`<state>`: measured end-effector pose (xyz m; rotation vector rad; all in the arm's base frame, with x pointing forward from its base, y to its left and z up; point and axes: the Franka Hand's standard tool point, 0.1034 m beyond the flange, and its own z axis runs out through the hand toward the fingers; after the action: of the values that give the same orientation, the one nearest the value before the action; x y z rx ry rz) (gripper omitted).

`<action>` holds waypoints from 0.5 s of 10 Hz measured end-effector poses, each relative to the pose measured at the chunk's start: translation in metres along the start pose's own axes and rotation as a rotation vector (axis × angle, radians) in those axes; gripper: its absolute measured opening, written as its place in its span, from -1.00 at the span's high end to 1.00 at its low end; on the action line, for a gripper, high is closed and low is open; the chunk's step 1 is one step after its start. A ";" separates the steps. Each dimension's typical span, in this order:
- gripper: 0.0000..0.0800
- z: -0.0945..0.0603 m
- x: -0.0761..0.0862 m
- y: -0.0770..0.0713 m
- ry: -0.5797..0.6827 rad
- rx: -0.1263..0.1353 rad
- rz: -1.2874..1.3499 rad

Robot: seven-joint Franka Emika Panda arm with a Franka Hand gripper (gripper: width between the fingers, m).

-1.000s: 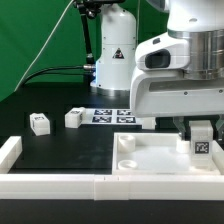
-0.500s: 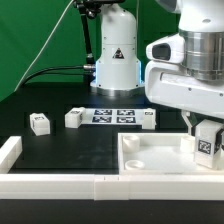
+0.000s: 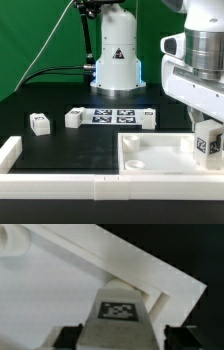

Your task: Assemble one leg

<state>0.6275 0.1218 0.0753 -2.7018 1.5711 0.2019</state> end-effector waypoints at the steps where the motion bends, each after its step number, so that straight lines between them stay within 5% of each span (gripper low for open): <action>1: -0.31 0.000 -0.001 0.000 -0.004 0.001 0.003; 2: -0.31 0.000 -0.001 0.000 -0.001 0.001 -0.150; 3: -0.57 0.002 -0.004 0.000 -0.003 0.002 -0.329; 5: -0.61 0.004 -0.006 0.001 -0.003 0.003 -0.598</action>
Offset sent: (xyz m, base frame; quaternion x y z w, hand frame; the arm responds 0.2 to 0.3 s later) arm -0.0154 0.0066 -0.0037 0.0062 0.0000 -0.3449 0.9386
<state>0.6239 0.1265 0.0720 -3.0051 0.6959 0.1881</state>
